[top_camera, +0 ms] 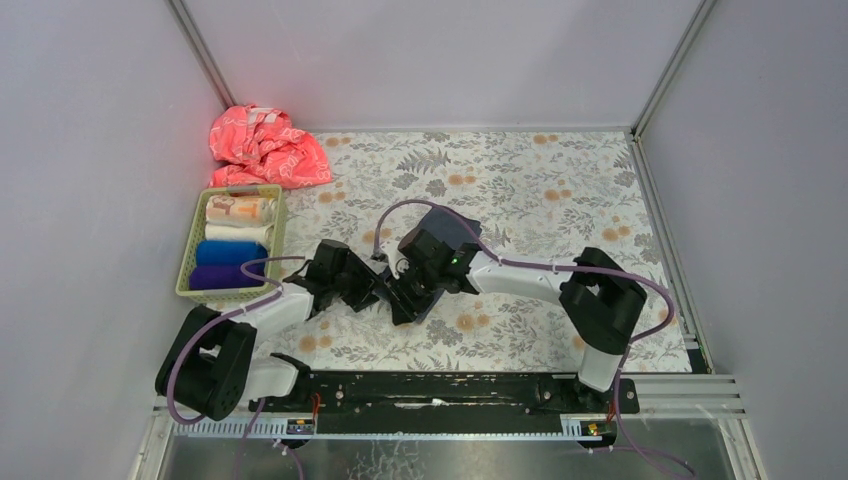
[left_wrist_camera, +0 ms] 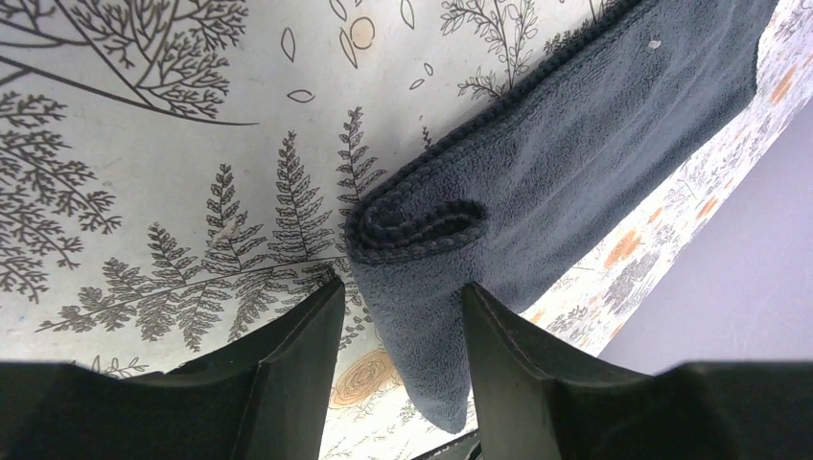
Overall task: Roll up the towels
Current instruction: Roll the towel at the center of the board.
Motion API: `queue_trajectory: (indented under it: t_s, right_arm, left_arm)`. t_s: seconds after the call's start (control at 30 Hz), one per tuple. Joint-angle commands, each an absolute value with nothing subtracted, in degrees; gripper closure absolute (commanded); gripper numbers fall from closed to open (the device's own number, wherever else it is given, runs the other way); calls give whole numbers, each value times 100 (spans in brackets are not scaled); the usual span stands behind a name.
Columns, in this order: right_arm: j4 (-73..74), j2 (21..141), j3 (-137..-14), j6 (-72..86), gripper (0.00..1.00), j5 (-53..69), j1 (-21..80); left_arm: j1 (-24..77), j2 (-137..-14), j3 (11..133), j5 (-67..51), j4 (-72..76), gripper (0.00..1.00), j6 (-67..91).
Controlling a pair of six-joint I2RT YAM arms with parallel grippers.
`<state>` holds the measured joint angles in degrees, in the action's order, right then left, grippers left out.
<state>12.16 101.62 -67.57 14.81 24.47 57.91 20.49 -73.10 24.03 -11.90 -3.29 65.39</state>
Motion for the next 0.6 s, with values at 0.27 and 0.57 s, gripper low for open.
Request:
queue_trajectory:
  t_s: [0.27,0.57]
  right_arm:
    - [1512,10480,-6916,719,52,1168,5764]
    - [1662,10626,-6851,445,50,541,5843]
  left_arm:
    - [1995,-7612,2118,-799,-697,52,6373]
    - [1987,-7685,2177,-705,-774,52,6268]
